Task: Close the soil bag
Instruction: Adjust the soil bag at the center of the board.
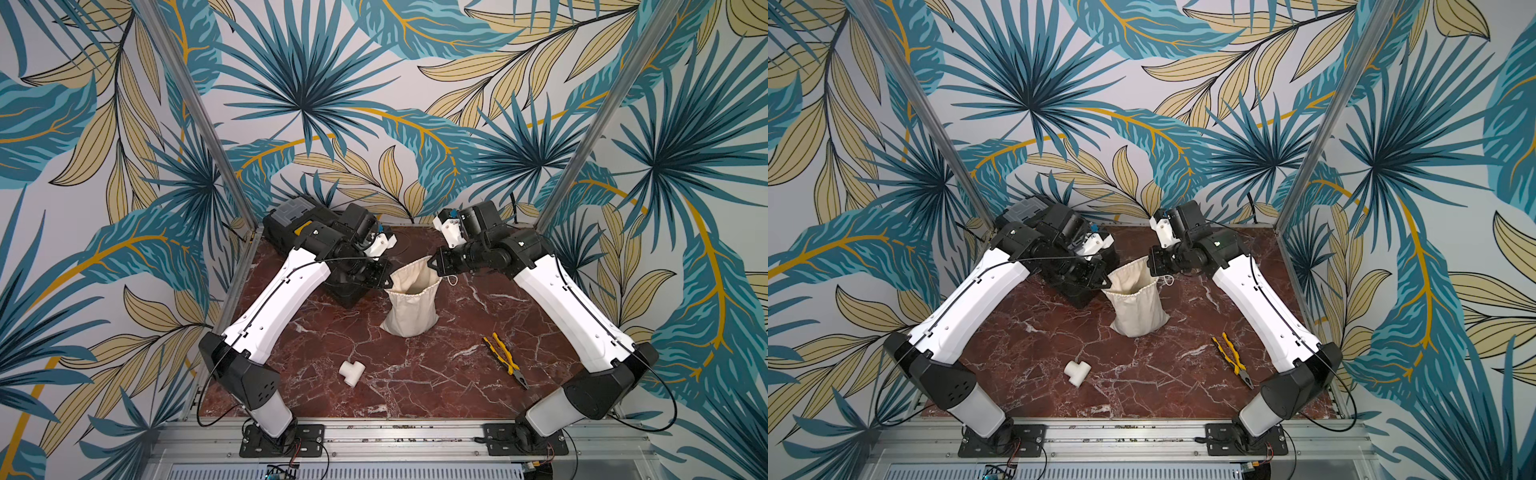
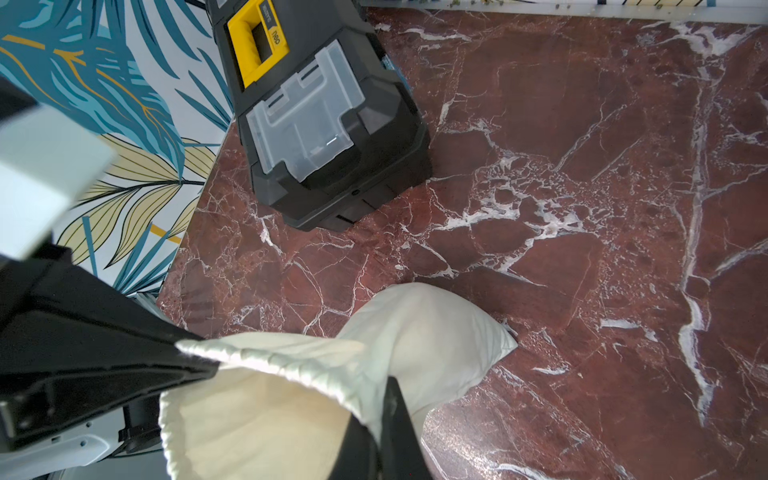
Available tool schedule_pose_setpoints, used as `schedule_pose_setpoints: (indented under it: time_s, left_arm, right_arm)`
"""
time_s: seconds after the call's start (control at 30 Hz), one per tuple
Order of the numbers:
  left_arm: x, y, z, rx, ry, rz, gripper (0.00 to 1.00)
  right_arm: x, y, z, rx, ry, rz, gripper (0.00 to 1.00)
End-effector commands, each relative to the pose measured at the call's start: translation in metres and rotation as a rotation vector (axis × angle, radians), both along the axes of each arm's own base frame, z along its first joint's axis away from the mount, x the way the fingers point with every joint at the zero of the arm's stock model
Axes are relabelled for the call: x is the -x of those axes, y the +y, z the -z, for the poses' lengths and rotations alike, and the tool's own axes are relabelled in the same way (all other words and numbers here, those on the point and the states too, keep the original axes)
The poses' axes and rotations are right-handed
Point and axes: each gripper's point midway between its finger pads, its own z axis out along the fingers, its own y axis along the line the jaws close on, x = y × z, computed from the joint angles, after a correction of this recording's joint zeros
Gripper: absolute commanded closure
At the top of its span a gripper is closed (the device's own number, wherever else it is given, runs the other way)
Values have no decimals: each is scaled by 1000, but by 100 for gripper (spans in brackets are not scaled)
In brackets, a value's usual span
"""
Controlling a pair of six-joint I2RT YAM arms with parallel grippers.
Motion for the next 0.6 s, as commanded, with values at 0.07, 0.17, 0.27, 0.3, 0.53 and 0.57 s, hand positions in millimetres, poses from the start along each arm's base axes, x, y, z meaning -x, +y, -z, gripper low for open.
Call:
schedule_pose_setpoints:
  time_s: [0.07, 0.17, 0.27, 0.3, 0.53, 0.57]
  left_arm:
    - [-23, 14, -28, 14, -90, -51, 100]
    - [-23, 6, -25, 55, -61, -29, 100]
    - [-21, 2, -13, 68, -13, -22, 100]
    - [-21, 1, -11, 72, -8, -24, 100]
    - [-26, -3, -11, 90, -17, -24, 100]
    - [-26, -4, -12, 92, -19, -20, 100]
  right_arm:
    - [-15, -14, -15, -16, -53, -30, 100]
    - [-11, -9, -21, -47, -72, -91, 100]
    - [-4, -4, -29, -92, -85, -134, 76]
    - [-1, -3, -31, -107, -89, -148, 67]
    - [6, -19, -60, -165, -157, -104, 39]
    - [9, -23, -63, -182, -157, -102, 38]
